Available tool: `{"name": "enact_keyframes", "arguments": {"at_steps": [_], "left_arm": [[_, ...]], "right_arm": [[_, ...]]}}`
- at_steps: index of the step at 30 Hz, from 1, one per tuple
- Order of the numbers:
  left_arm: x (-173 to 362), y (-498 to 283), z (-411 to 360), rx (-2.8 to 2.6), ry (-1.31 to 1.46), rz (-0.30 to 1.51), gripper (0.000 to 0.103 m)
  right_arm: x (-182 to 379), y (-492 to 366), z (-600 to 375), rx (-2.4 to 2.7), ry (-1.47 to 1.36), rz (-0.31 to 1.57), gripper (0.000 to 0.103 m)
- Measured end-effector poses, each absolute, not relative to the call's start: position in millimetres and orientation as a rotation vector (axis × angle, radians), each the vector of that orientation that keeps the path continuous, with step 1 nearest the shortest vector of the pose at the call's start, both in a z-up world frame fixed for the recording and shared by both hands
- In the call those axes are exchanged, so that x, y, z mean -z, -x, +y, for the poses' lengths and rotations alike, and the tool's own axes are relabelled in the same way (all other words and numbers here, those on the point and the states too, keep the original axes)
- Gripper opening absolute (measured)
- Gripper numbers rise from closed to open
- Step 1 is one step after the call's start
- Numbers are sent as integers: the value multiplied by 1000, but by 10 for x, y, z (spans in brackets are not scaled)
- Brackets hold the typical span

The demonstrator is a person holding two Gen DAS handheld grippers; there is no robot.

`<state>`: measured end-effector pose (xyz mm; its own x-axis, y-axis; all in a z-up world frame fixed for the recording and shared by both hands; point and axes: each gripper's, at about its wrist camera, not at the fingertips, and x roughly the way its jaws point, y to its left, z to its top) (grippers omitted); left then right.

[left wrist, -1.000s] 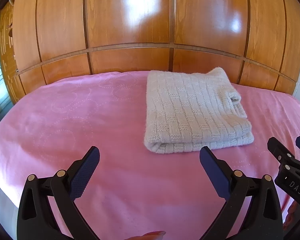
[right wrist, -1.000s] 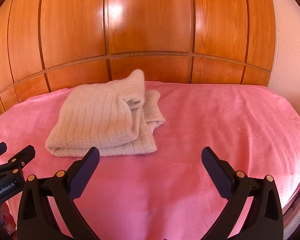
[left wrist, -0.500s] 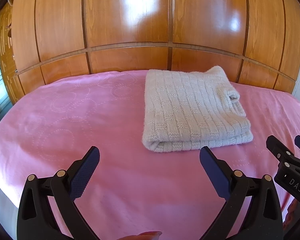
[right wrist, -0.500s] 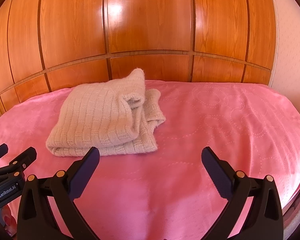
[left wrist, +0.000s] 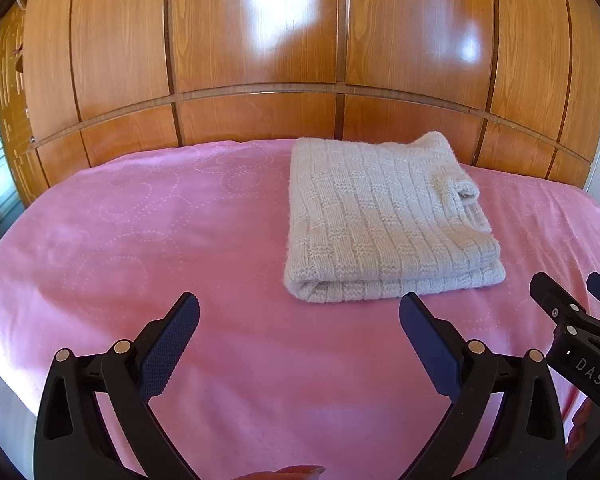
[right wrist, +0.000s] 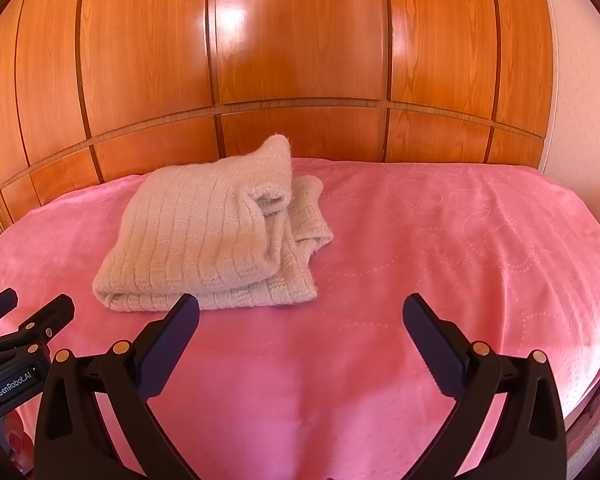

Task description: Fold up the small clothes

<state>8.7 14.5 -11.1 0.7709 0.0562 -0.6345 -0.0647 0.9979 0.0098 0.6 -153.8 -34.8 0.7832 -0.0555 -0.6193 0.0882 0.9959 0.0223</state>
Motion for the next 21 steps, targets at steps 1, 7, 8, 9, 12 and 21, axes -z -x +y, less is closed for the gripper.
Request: {"name": "enact_keyframes", "arguments": {"at_steps": [1,7,8,9,12,21], "left_arm": [[111,-88,146,-64,13,688,99],[118,-103,165,-59,28,693,99],[122,-107,165,-58,32,696,99],[125,-113,159,-58,32,702,99],[133,-117,130,-49,17,715,99],[151,-120,65,-24,-9,727,99]], "right_arm": [[349,-7,-1536,77,-52,667,101],[359,-15,-1517,75,-49,671,101],[362,-16,-1523,76,-50,672,101],[364,-18,-1524,78,-52,672,101],[379,-30,-1534,78,-63,681,101],[407,-33,-1536,79,-73,689,101]]}}
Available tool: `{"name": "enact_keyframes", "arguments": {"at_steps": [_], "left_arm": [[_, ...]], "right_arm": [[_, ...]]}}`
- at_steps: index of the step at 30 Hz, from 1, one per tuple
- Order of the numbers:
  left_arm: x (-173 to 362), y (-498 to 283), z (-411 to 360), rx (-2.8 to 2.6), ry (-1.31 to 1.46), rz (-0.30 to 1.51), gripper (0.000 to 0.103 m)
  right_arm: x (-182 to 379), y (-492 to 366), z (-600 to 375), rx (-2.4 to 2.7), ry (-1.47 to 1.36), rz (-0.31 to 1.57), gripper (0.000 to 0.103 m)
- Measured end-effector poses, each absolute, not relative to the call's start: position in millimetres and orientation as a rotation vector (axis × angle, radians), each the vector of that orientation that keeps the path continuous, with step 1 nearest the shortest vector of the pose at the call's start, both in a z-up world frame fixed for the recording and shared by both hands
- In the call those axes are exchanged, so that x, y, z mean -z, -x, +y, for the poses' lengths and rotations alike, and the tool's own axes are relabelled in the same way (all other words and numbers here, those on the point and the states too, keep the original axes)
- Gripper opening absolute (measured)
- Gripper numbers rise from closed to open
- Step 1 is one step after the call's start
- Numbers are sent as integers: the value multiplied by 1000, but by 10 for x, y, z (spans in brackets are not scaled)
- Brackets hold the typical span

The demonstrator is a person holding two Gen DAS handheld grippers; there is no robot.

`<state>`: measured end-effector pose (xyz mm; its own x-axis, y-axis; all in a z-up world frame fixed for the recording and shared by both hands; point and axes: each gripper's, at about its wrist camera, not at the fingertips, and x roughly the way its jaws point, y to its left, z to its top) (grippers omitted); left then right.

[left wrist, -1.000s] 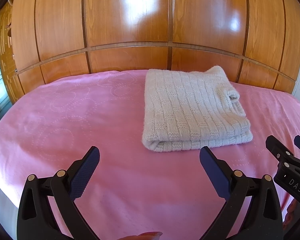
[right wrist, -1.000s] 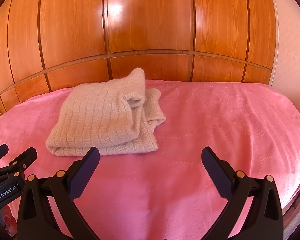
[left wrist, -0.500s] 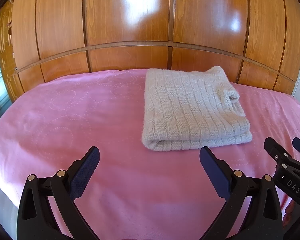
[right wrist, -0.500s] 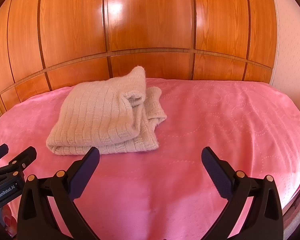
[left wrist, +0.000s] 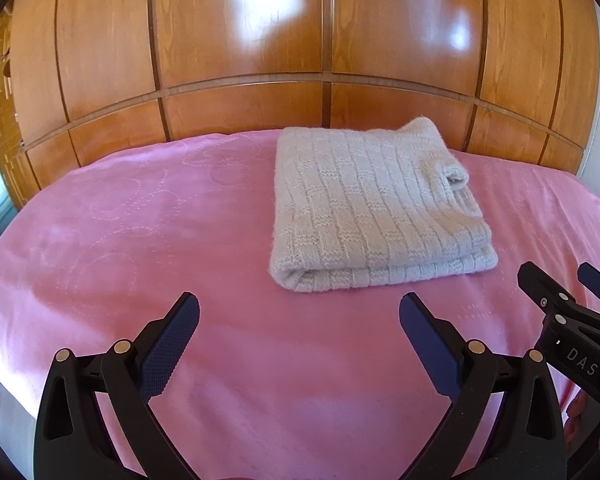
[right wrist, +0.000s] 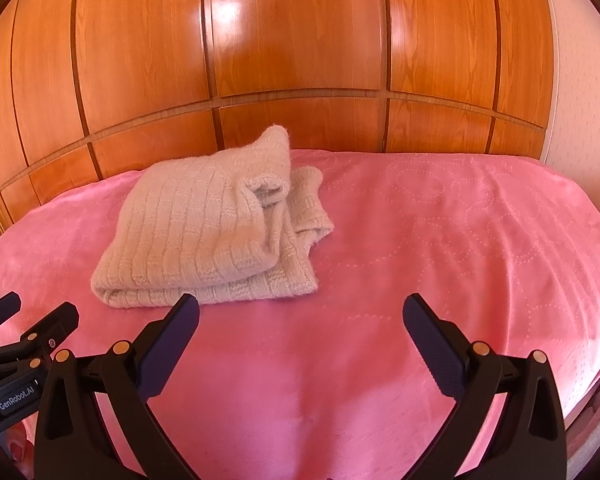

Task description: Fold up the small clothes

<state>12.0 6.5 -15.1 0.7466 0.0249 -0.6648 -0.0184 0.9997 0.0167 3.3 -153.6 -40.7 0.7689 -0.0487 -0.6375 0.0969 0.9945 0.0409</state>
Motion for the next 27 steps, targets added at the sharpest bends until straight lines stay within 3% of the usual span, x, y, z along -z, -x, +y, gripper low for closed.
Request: {"name": "enact_keyframes", "arguments": {"at_steps": [27], "left_arm": [[198,-128,58,-3,-33,744,99]], "right_arm": [[466,-59,-1511,72,-71,704,101]]}}
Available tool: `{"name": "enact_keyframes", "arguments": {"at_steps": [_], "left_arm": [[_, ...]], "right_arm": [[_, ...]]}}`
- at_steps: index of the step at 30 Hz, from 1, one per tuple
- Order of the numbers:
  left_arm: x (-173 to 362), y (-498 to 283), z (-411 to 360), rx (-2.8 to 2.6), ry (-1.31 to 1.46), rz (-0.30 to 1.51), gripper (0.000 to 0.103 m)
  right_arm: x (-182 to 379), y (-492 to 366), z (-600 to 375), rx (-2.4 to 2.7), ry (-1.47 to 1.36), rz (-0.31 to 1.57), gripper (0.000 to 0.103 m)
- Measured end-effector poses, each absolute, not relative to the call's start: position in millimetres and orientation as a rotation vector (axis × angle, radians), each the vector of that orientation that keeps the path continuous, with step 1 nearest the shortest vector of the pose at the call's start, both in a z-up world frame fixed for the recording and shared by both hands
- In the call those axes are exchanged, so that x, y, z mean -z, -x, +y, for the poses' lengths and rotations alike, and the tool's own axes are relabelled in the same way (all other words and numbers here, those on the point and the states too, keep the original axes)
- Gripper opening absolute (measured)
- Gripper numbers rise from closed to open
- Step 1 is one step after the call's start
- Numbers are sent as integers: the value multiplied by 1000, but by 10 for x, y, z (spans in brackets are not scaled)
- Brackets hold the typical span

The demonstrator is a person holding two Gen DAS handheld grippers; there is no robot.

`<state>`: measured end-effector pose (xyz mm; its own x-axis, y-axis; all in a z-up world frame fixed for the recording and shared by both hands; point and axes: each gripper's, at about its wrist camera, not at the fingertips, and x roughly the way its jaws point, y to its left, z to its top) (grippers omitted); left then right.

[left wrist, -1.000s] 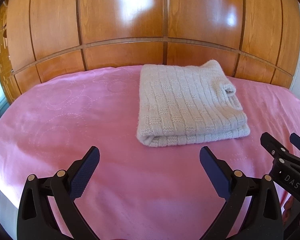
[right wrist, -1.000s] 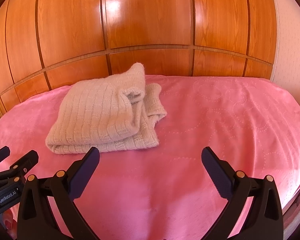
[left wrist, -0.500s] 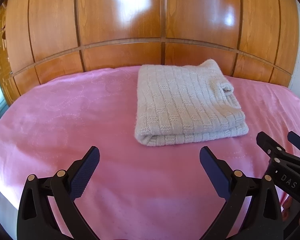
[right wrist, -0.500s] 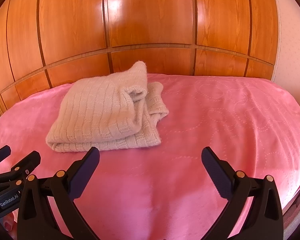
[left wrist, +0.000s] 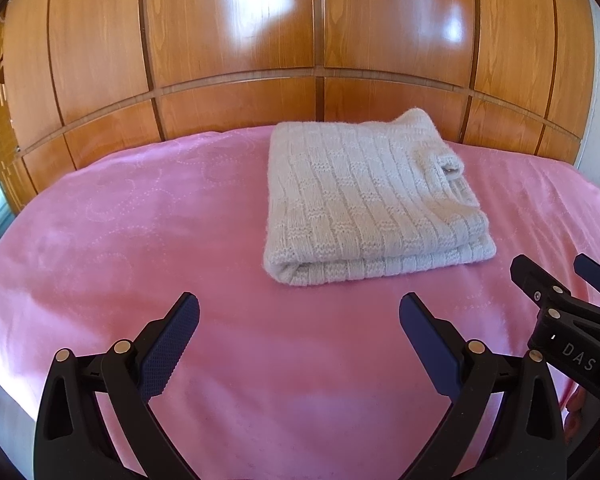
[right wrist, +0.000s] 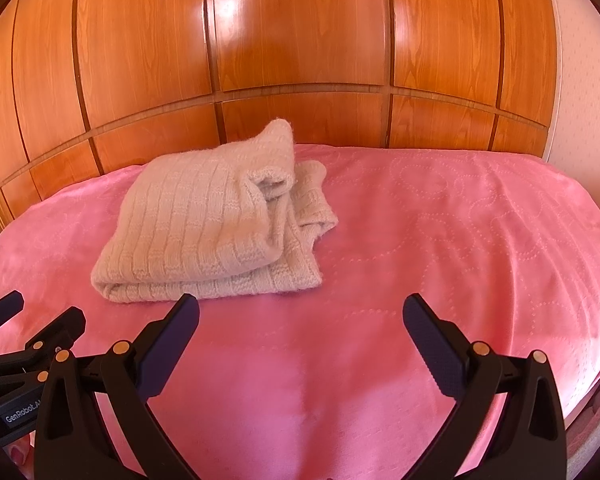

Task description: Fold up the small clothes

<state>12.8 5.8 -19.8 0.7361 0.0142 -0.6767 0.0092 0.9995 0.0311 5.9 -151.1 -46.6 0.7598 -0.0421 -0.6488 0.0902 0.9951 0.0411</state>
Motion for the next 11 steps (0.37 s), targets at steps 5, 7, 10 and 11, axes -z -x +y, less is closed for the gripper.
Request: {"name": "enact_keyframes", "arguments": {"at_steps": [5,7,10,11], "left_arm": [[253,-177,59,9,-29,784,99],[275,-199,60,11,-29,794,99],[308,-235,65,13,-26,808,99],[320,-248,67,11,-26,811,99]], "right_arm": [[483,-60,-1506,71,-72,710,101],[496,-70,-1508,71,-72,714,101],[538,-97,-1521,72,-79,727,101],[548,-104,-1525,72,-81,730,101]]}}
